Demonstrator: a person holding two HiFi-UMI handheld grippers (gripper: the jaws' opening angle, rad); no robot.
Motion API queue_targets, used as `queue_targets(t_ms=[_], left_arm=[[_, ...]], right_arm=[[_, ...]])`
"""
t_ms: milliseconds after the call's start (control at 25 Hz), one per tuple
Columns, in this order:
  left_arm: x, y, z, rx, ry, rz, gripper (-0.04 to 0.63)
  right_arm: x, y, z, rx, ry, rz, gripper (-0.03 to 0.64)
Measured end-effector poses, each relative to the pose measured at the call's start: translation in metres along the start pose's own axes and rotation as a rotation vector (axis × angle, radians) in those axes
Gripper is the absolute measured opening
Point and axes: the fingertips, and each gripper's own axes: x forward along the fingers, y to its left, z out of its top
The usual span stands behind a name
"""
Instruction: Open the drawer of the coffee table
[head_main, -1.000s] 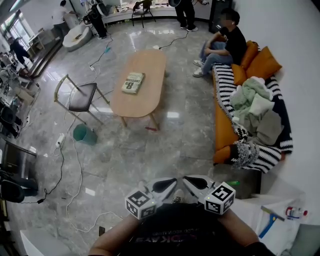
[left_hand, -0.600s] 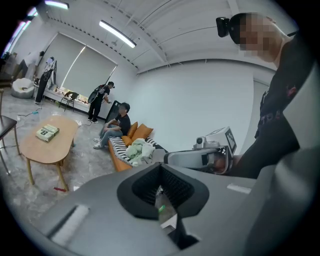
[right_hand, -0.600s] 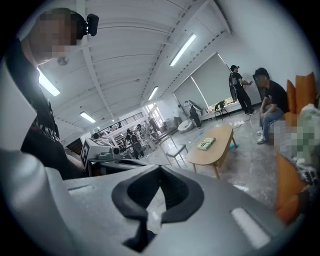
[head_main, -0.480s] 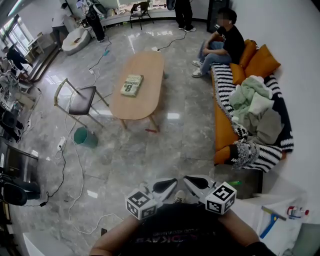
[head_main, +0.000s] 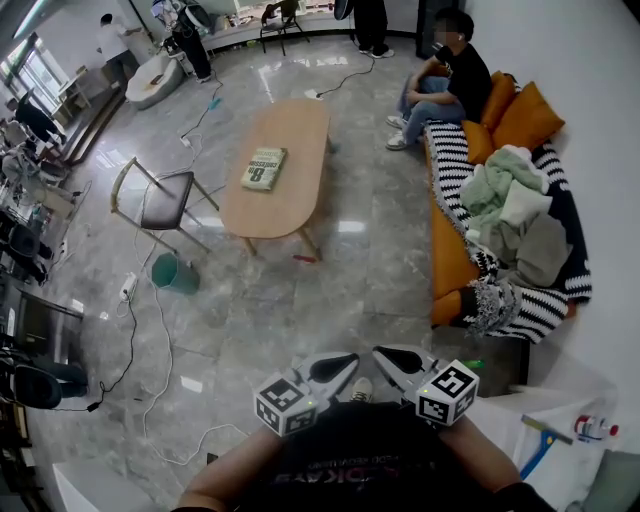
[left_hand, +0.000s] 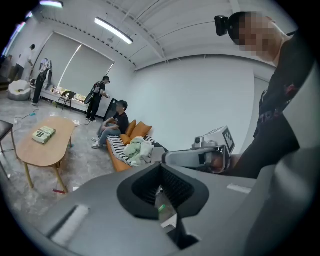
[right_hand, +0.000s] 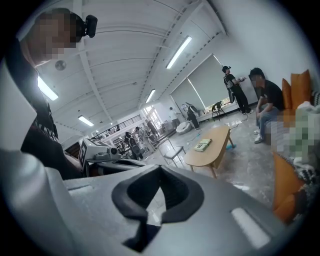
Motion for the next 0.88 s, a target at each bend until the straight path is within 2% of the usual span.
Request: queue_targets(t_ms=[160, 440, 880], left_arm=[[0.008, 0.007, 0.008, -0.007, 0.015, 0.018, -0.002], [0.036, 0.020, 0.012, 0.014, 0.025, -0.033, -0.002], [0.067, 0.090, 0.048, 0.020, 0.005, -0.010, -0.002]], right_arm=[[-0.001, -0.010, 0.007, 0.013, -0.010, -0.004, 0.000], [0.003, -0.041, 0.024, 0.029, -0.047, -0.037, 0.000], [0.051, -0.102, 0.071, 0.001, -0.036, -0.060, 0.001]])
